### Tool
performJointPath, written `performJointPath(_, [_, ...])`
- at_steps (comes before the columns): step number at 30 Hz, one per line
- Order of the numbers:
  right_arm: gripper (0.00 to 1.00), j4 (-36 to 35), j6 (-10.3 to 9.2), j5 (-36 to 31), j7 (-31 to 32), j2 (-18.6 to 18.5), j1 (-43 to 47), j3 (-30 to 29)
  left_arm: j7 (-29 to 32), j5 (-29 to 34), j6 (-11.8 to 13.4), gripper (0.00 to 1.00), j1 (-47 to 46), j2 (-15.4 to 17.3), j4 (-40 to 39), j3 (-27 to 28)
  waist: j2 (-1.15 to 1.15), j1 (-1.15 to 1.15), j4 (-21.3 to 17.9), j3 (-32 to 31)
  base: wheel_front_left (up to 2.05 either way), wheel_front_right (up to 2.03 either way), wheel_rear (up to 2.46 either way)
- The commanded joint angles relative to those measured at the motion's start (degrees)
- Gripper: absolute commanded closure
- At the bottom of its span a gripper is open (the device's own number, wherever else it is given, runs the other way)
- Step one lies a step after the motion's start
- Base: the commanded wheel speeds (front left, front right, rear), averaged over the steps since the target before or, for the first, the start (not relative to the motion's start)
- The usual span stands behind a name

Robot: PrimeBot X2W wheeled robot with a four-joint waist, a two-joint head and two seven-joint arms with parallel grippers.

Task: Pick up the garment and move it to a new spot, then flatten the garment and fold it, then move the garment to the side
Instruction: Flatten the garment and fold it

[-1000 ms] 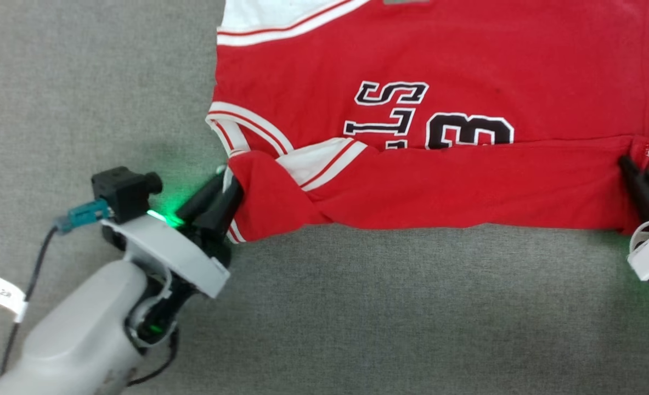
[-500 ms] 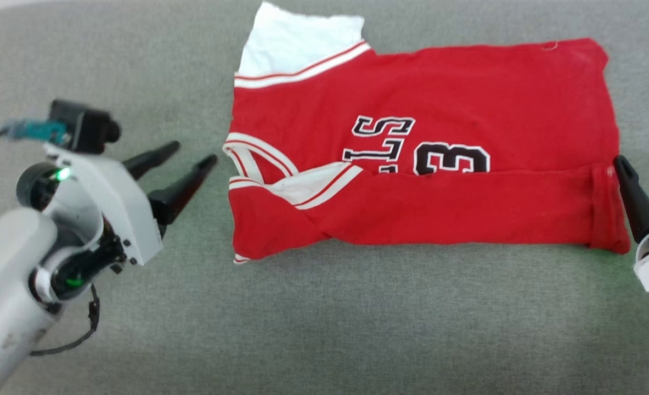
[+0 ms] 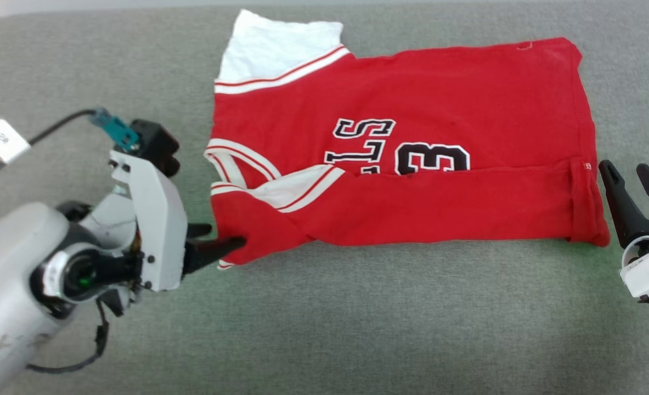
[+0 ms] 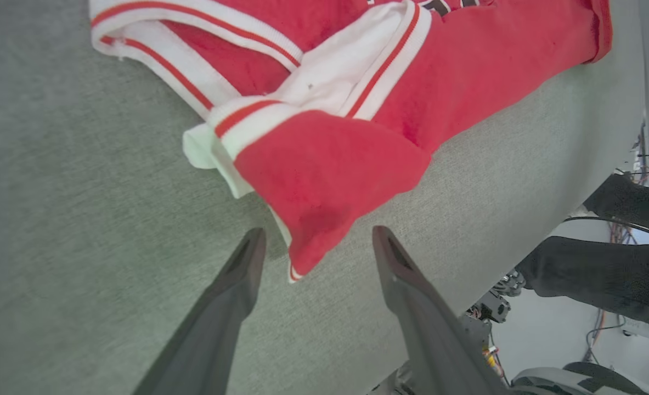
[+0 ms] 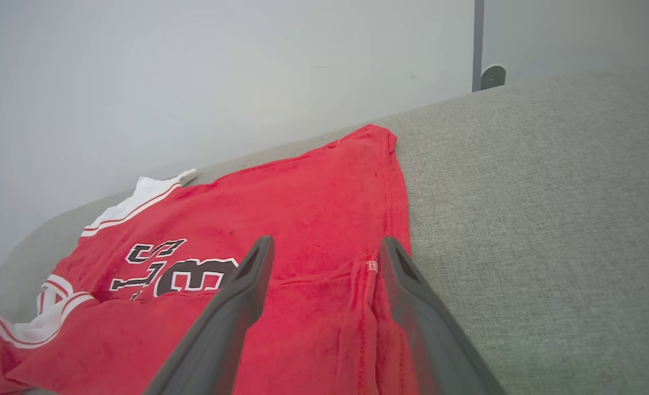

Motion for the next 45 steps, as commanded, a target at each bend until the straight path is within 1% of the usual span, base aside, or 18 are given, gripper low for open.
performJointPath(1, [0.00, -0.1, -0.04, 0.2, -0.1, 0.1, -0.4, 0.1, 0.0, -0.5, 0.2, 0.00, 0.9, -0.5, 0.6, -0.1, 0.00, 0.00, -0.9, 0.9, 0.00, 0.00, 0.00])
performJointPath(6, [0.00, -0.1, -0.04, 0.3, -0.4, 0.0, -1.3, -0.4, -0.3, -1.5, -0.6, 0.00, 2.2, -2.7, 6.2, -0.9, 0.00, 0.00, -2.4, 2.4, 0.00, 0.00, 0.00])
performJointPath(14, [0.00, -1.0, -0.04, 0.4, 0.2, -0.4, -1.5, -1.1, 0.1, -2.2, -3.6, 0.00, 3.2, -7.1, 16.1, -2.5, 0.00, 0.00, -3.7, 4.0, 0.00, 0.00, 0.00])
performJointPath(15, [0.00, -1.1, -0.04, 0.3, 0.3, -0.4, -1.6, -1.1, 0.0, -2.3, -4.0, 0.02, 3.3, -7.7, 17.0, -2.6, 0.00, 0.00, -3.7, 4.0, 0.00, 0.00, 0.00])
performJointPath(16, [0.00, -1.2, -0.04, 0.2, 0.5, -0.4, -1.7, -1.1, -0.4, -2.6, -4.5, 0.25, 3.5, -8.2, 17.9, -2.5, 0.00, 0.00, -3.8, 4.1, 0.00, 0.00, 0.00])
performJointPath(17, [0.00, -1.4, -0.04, 0.1, 0.6, -0.4, -1.9, -1.0, -0.7, -2.9, -5.2, 0.54, 3.6, -8.8, 18.6, -2.4, 0.00, 0.00, -3.8, 4.1, 0.00, 0.00, 0.00])
performJointPath(18, [0.00, -1.5, -0.04, -0.1, 0.9, -0.5, -1.9, -0.9, -1.1, -3.2, -5.9, 0.91, 3.7, -9.5, 19.1, -2.2, 0.00, 0.00, -3.8, 4.1, 0.00, 0.00, 0.00])
performJointPath(19, [0.00, -1.7, -0.04, -0.1, 1.2, -0.6, -1.9, -0.8, -1.3, -3.8, -6.4, 1.00, 3.9, -10.2, 19.8, -2.0, 0.00, 0.00, -3.7, 4.0, 0.00, 0.00, 0.00])
performJointPath(23, [0.00, -2.2, -0.04, -0.6, 4.4, -2.1, -2.0, 0.2, -1.3, -3.7, -8.0, 1.00, 3.9, -11.3, 21.0, -2.2, 0.00, 0.00, -3.4, 3.7, 0.00, 0.00, 0.00])
performJointPath(25, [0.00, -2.4, -0.04, -0.8, 7.4, -3.7, -2.3, 1.3, -1.5, -3.6, -8.6, 1.00, 3.8, -11.6, 21.4, -2.2, 0.00, 0.00, -3.1, 3.5, 0.00, 0.00, 0.00])
performJointPath(27, [0.00, -2.5, -0.04, -1.6, 11.4, -5.9, -2.7, 2.6, -1.7, -3.4, -9.0, 1.00, 3.5, -11.8, 21.8, -2.2, 0.00, 0.00, -2.7, 3.4, 0.00, 0.00, 0.00])
performJointPath(32, [0.00, -2.2, -0.04, -2.7, 26.1, -12.4, -4.5, 7.6, -2.5, -2.5, -10.1, 1.00, 2.4, -12.3, 21.8, -2.1, 0.00, 0.00, -1.7, 3.7, 0.00, 0.00, 0.00])
performJointPath(35, [0.00, -0.8, -0.04, -1.8, 33.5, -13.3, -6.5, 9.0, -3.2, -1.6, -10.6, 1.00, 1.6, -12.6, 21.3, -2.1, 0.00, 0.00, -1.1, 4.2, 0.00, 0.00, 0.00])
performJointPath(37, [0.00, 0.5, -0.04, -2.4, 37.0, -14.1, -7.8, 9.8, -3.9, -0.7, -10.8, 1.00, 1.2, -12.8, 21.0, -2.2, 0.00, 0.00, -0.6, 4.5, 0.00, 0.00, 0.00])
performJointPath(42, [0.02, 3.7, -0.05, -5.2, 40.7, -14.9, -9.4, 10.9, -6.3, 1.5, -11.3, 1.00, 0.7, -13.2, 20.7, -2.4, 0.00, 0.00, 0.5, 5.1, 0.00, 0.00, 0.00])
performJointPath(43, [0.58, 4.2, -0.05, -5.2, 40.7, -14.3, -9.4, 10.6, -6.5, 1.8, -11.3, 1.00, 0.7, -13.3, 20.8, -2.5, 0.00, 0.00, 0.6, 5.2, 0.00, 0.00, 0.00])
performJointPath(44, [1.00, 4.6, -0.05, -5.0, 40.7, -13.8, -9.4, 10.6, -6.8, 1.9, -11.3, 1.00, 0.8, -13.3, 20.8, -2.5, 0.00, 0.00, 0.7, 5.2, 0.00, 0.00, 0.00])
performJointPath(45, [1.00, 4.7, -0.04, -4.7, 40.4, -13.5, -9.6, 10.7, -7.1, 1.9, -11.4, 1.00, 0.9, -13.3, 20.8, -2.4, 0.00, 0.00, 0.8, 5.2, 0.00, 0.00, 0.00])
